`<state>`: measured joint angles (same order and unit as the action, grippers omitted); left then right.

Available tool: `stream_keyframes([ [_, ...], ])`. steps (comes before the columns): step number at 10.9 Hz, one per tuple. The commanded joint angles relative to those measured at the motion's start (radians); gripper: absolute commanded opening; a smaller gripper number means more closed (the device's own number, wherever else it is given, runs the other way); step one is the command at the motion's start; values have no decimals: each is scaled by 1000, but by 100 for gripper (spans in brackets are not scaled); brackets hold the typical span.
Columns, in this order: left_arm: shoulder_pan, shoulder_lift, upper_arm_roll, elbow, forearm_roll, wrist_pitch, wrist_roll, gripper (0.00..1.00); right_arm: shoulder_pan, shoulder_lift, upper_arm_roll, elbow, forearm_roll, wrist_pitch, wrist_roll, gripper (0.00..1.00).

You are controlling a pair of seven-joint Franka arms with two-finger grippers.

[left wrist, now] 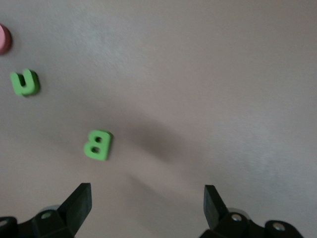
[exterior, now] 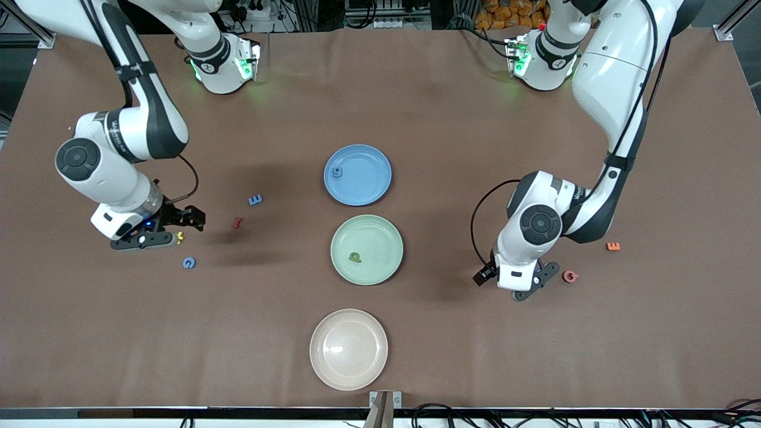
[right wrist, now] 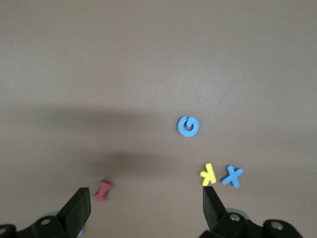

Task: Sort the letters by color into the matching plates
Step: 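Release letters on plates and move both grippers back to the letters, then grasp the blue G with the right gripper while the left gripper grasps B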

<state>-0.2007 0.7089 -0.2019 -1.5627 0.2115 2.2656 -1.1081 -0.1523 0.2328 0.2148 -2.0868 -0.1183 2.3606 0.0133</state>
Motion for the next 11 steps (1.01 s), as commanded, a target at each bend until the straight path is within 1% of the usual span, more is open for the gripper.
stream_keyframes([
  [1, 55, -11, -7, -13, 23, -26, 120, 100, 22, 109, -57, 89, 9, 26, -56, 100],
  [3, 105, -3, -13, -37, 6, -24, 199, 100, 17, 172, -69, 134, 8, 45, -64, 100],
  [5, 113, 15, -14, -59, 5, -17, 260, 100, -3, 253, -71, 178, 8, 89, -106, 95],
  [6, 113, 18, -14, -60, 5, -14, 258, 100, -4, 275, -80, 180, 9, 126, -145, 93],
  [9, 110, 40, -16, -60, -17, 32, 260, 100, 0, 321, -83, 175, 8, 164, -150, 88],
  [11, 106, 53, -17, -62, -17, 41, 260, 100, 2, 339, -83, 169, 6, 172, -153, 79],
])
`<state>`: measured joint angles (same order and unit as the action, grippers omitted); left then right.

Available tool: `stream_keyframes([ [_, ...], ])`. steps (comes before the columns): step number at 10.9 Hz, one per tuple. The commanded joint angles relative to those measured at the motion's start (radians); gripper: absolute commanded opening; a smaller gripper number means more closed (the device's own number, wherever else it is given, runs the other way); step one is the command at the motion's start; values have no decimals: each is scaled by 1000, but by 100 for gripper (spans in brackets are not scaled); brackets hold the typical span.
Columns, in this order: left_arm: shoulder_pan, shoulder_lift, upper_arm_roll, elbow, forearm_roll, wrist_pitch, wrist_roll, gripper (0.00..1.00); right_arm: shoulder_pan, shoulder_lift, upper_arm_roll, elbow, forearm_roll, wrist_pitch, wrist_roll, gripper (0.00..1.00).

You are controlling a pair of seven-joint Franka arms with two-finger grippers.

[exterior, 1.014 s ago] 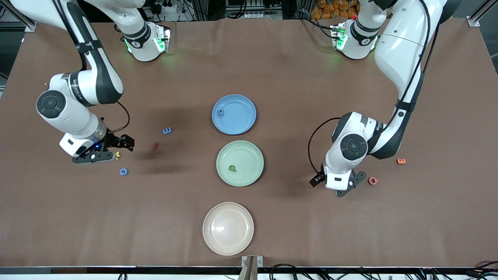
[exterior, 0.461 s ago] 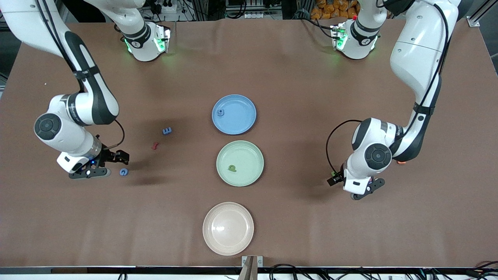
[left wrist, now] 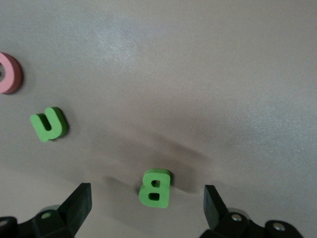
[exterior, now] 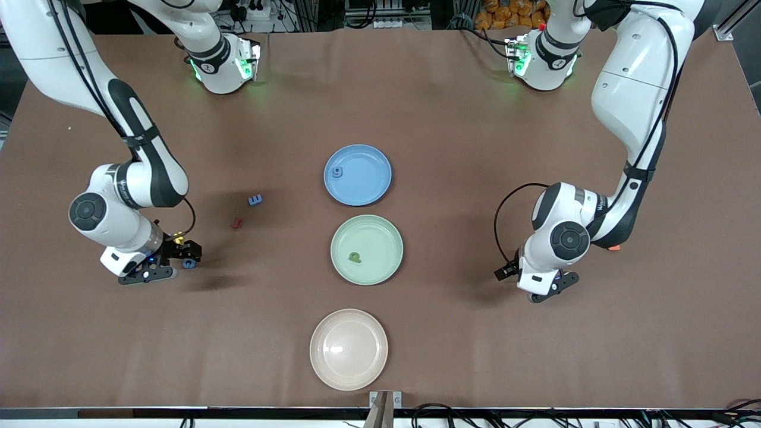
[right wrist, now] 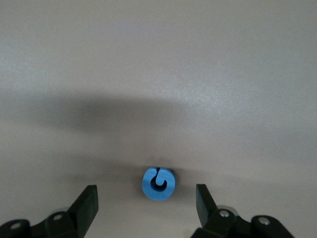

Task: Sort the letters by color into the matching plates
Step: 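Grasp the blue G with the right gripper while the left gripper grasps B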

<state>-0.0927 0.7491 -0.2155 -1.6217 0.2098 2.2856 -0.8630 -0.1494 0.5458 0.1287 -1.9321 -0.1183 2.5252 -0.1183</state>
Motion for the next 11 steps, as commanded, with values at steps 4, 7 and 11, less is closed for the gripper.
stream_keyframes([
  [4, -7, 22, -4, -6, -17, 26, 13, 43, 11, 45, -9, 13, 6, 20, -70, 72],
  [7, -2, 22, -4, -4, -30, 26, -1, 0, 13, 49, -27, 15, 8, 23, -90, 72],
  [11, -2, 3, -8, 9, -53, 26, -34, 0, 14, 63, -31, 15, 6, 46, -103, 68],
])
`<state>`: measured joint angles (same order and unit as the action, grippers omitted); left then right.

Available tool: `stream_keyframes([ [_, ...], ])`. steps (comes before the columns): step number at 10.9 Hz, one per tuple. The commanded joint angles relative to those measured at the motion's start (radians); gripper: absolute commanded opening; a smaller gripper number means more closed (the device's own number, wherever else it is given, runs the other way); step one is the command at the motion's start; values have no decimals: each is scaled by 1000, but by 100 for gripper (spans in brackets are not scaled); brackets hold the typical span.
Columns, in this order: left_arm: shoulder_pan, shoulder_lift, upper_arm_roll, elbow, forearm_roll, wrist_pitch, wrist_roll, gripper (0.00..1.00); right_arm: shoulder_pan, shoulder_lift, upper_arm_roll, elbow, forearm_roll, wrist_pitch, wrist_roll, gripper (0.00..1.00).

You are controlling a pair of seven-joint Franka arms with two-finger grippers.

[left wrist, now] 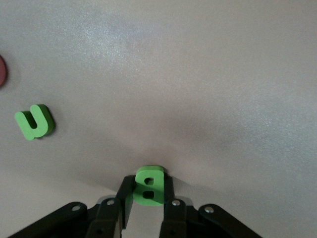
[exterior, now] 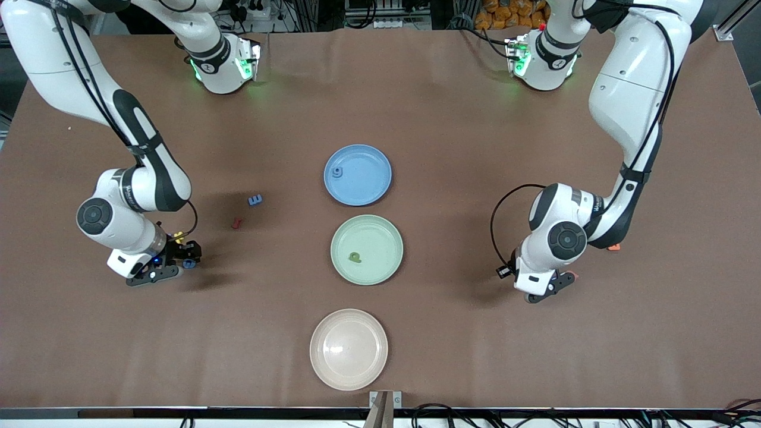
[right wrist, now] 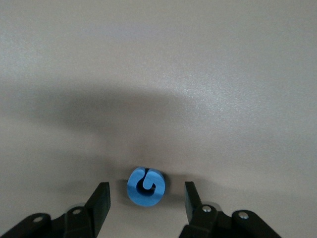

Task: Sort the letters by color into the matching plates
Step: 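Grasp the blue G with the right gripper while the left gripper grasps B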

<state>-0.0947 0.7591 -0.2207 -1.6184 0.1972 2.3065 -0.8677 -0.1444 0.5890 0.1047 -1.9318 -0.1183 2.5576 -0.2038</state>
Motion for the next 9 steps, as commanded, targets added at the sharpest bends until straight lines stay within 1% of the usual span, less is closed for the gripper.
stream_keyframes([
  [1, -11, -17, -8, 21, -71, 5, -36, 0, 9, 23, -7, 14, 8, 22, -17, 68],
  [2, -13, -17, -43, 29, -91, 5, -59, 0, 9, 26, -7, 14, 8, 23, -16, 65],
  [4, -22, -15, -118, 72, -91, 7, -138, 0, 11, 31, -7, 16, 6, 23, -17, 61],
  [5, -42, -12, -149, 98, -91, 7, -174, 0, 14, 34, -7, 16, 6, 26, -17, 57],
  [6, -80, -6, -157, 130, -96, 8, -198, 0, 14, 37, -7, 16, 6, 39, -17, 53],
  [7, -120, -1, -157, 150, -99, 31, -211, 0, 14, 35, -8, 16, 6, 39, -17, 36],
  [8, -158, 2, -157, 149, -113, 71, -215, 0, 16, 34, -8, 16, 6, 38, -17, 17],
  [9, -187, 8, -157, 150, -131, 89, -212, 0, 19, 26, -8, 16, 6, 29, -17, 1],
])
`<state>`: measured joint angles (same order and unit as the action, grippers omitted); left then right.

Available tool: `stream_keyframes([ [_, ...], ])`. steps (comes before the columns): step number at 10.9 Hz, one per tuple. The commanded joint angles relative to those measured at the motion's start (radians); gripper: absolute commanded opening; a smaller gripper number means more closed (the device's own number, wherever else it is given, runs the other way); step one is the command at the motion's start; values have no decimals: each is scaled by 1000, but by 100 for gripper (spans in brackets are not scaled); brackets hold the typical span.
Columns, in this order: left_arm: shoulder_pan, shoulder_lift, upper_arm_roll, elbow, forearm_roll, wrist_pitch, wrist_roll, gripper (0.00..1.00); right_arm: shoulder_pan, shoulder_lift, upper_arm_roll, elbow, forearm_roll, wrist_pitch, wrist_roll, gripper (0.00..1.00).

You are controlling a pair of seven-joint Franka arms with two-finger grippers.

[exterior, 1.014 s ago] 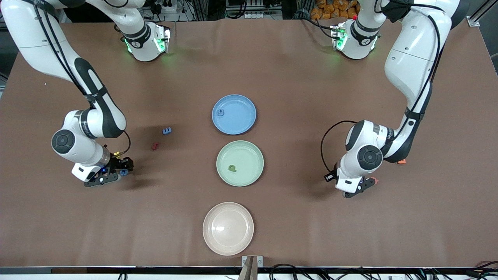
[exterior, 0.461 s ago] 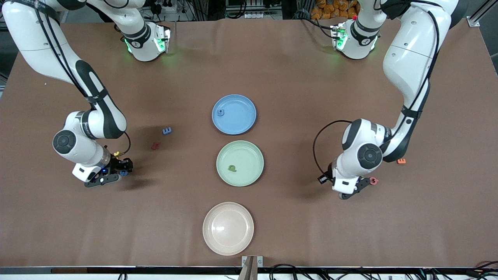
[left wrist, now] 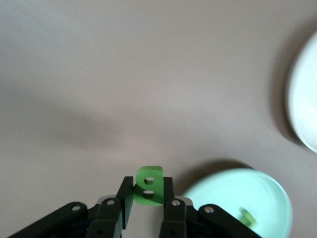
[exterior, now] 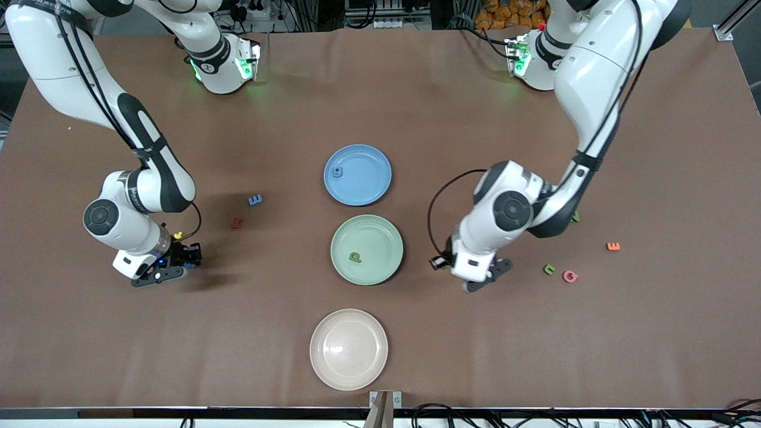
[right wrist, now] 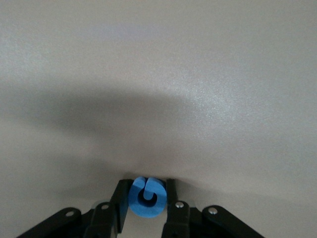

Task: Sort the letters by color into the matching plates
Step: 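Place the green B on the green plate while the right gripper places G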

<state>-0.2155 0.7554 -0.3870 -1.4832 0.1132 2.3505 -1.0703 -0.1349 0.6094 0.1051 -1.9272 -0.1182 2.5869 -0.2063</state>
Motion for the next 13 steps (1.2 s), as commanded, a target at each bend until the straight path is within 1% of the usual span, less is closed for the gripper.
stream_keyframes([
  [1, -86, 18, 10, 15, -49, 65, -8, 0, 11, 1, -9, 11, 6, -4, -15, 0],
  [2, -112, 19, 10, 15, -49, 79, -8, 0, 18, -3, -9, 10, 6, -5, -12, 0],
  [4, -159, 21, 16, 17, -49, 93, -16, 0, 24, -42, -5, 10, 9, -86, -7, 0],
  [6, -188, 25, 20, 17, -46, 95, -32, 0, 24, -82, 34, 5, 9, -167, 34, 0],
  [8, -235, 27, 55, 21, -43, 99, -59, 0, 43, -121, 63, -27, 8, -182, 134, 0],
  [9, -264, 25, 92, 21, -44, 117, -83, 59, 63, -143, 85, -39, 8, -218, 209, 0],
  [10, -280, 25, 111, 21, -35, 122, -74, 100, 90, -157, 106, -41, 8, -246, 291, 0],
  [12, -274, 18, 128, 20, -32, 122, -79, 100, 148, -171, 172, -53, 8, -272, 488, 0],
  [13, -269, 12, 154, 18, -32, 122, -77, 100, 181, -169, 201, -53, 8, -278, 572, 0],
])
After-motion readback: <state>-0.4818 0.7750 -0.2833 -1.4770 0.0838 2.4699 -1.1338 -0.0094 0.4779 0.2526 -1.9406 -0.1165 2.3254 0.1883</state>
